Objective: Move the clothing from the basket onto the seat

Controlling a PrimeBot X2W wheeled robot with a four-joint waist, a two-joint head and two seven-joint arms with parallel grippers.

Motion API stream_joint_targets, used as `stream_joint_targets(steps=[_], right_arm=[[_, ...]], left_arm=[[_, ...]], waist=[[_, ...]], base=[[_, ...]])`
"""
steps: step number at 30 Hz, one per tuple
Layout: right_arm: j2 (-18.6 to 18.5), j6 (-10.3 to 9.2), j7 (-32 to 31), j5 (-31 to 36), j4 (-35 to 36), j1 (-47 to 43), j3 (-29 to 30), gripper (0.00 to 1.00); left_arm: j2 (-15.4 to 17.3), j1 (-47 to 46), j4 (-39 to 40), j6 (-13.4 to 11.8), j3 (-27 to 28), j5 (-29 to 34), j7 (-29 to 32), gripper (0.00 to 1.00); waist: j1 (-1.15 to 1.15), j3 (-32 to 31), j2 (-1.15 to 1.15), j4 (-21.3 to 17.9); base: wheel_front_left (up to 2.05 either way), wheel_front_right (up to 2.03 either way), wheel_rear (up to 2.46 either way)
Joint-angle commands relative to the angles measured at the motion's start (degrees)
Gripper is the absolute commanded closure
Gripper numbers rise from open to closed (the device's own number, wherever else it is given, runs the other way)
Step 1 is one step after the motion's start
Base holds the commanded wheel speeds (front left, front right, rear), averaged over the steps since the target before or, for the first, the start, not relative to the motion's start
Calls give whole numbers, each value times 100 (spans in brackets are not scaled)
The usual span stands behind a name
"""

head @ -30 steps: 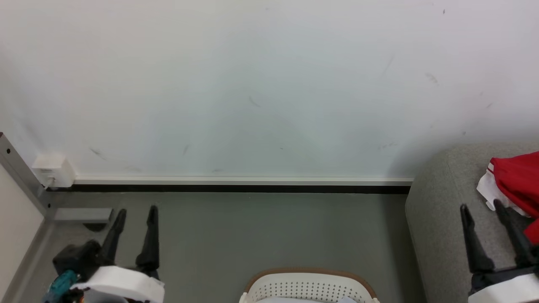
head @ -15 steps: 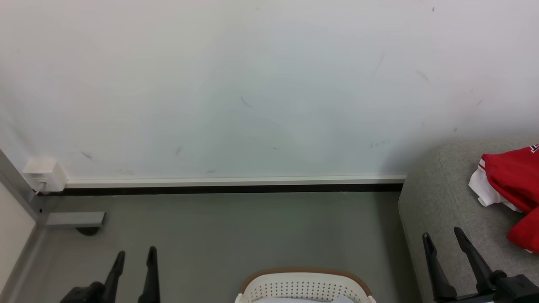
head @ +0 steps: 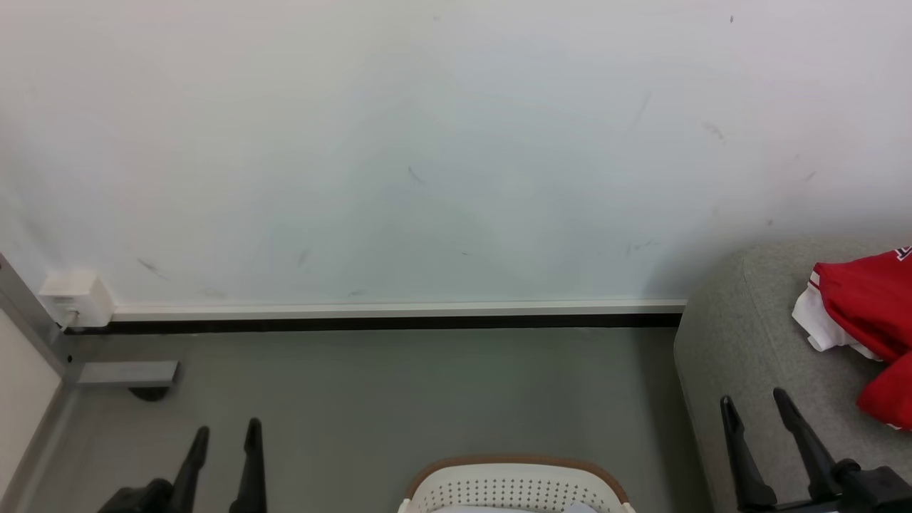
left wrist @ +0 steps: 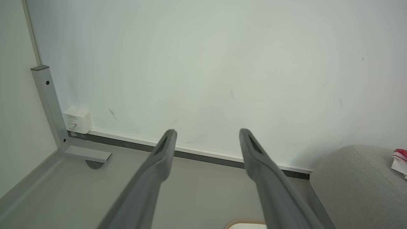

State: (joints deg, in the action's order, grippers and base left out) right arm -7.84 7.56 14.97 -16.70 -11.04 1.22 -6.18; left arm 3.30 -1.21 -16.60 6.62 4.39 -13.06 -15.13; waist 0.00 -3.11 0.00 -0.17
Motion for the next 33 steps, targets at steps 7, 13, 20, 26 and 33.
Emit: stream_joint_targets(steps=[7, 13, 20, 26, 33], right_arm=[[70, 1, -104, -339, -154, -50, 25, 100], [100, 0, -275, -958, -175, 13, 128, 100], [131, -1, -455, -1622, -194, 83, 238, 100], [154, -2, -600, -2152, -207, 132, 322, 100], [181, -3, -752, -2721, -221, 191, 415, 100]], left_arm=[[-54, -15, -228, 10, 70, -322, 161, 100], [-51, -68, -191, 17, 83, -975, 337, 100], [-49, -98, -98, 3, 69, -1678, 495, 100], [-47, -127, -14, -27, 74, -2228, 631, 100], [-44, -162, 68, -56, 86, -2825, 787, 100]], waist=[[0, 7, 0, 0], [0, 21, 0, 1], [0, 38, 0, 2], [0, 52, 0, 3], [0, 70, 0, 3]], base=[[0, 0, 0], [0, 0, 0], [0, 0, 0], [0, 0, 0], [0, 0, 0]])
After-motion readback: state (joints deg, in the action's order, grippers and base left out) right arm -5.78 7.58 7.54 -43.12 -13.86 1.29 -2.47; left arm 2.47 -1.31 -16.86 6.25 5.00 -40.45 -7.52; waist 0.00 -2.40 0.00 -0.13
